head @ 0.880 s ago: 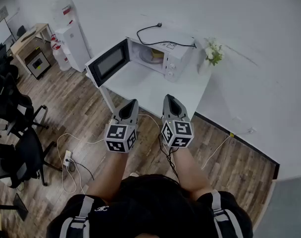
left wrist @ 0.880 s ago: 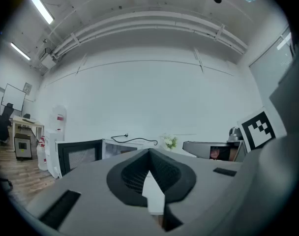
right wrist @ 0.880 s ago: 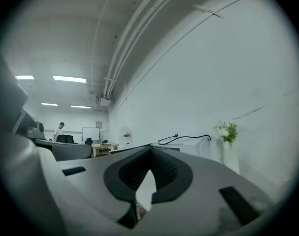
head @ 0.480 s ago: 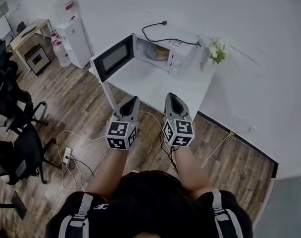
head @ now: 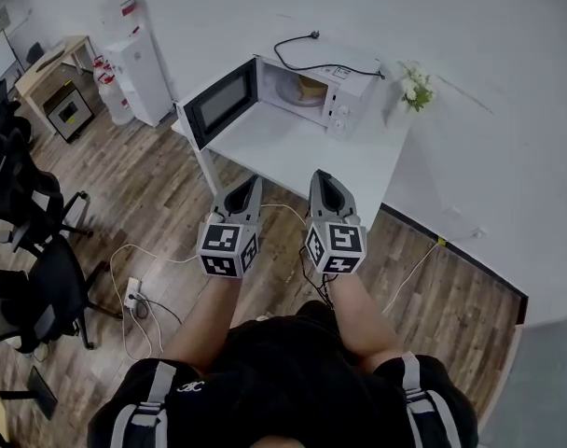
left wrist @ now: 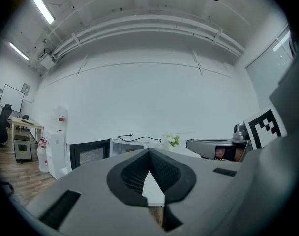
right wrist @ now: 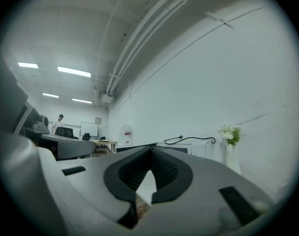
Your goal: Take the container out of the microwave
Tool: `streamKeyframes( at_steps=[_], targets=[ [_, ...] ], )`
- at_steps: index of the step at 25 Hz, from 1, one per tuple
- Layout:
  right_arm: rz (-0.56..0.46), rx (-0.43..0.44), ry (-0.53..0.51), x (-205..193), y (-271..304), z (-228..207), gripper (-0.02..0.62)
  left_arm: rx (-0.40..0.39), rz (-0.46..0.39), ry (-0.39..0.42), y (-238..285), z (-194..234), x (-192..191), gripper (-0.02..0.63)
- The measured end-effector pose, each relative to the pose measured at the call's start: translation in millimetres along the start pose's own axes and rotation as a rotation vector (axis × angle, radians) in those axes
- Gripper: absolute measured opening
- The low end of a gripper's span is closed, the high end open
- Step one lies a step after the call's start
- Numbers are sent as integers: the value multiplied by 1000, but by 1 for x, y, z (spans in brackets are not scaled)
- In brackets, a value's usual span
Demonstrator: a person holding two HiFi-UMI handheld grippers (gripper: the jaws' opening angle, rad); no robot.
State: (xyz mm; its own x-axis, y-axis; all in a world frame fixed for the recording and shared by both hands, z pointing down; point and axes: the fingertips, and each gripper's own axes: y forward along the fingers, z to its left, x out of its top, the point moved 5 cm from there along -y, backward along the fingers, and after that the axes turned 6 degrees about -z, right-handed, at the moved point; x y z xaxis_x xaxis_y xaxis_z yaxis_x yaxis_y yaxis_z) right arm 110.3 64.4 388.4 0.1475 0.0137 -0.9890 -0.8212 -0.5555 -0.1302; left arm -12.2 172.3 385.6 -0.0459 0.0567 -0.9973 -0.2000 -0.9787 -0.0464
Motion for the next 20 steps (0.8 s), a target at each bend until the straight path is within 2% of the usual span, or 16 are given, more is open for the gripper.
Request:
streamKeyframes(
  at_steps=[3,9,20],
  targets=[
    [12,-7,-44,-9,1,5,0,-4,17,-7,0,7,-8,12],
    [16,-26,-33,-17,18,2,0,-25,23,-3,15,22,-12,12],
    [8,-76,9,-36,99,-32,0,-61,44,19,93,65,-22,12]
  ],
)
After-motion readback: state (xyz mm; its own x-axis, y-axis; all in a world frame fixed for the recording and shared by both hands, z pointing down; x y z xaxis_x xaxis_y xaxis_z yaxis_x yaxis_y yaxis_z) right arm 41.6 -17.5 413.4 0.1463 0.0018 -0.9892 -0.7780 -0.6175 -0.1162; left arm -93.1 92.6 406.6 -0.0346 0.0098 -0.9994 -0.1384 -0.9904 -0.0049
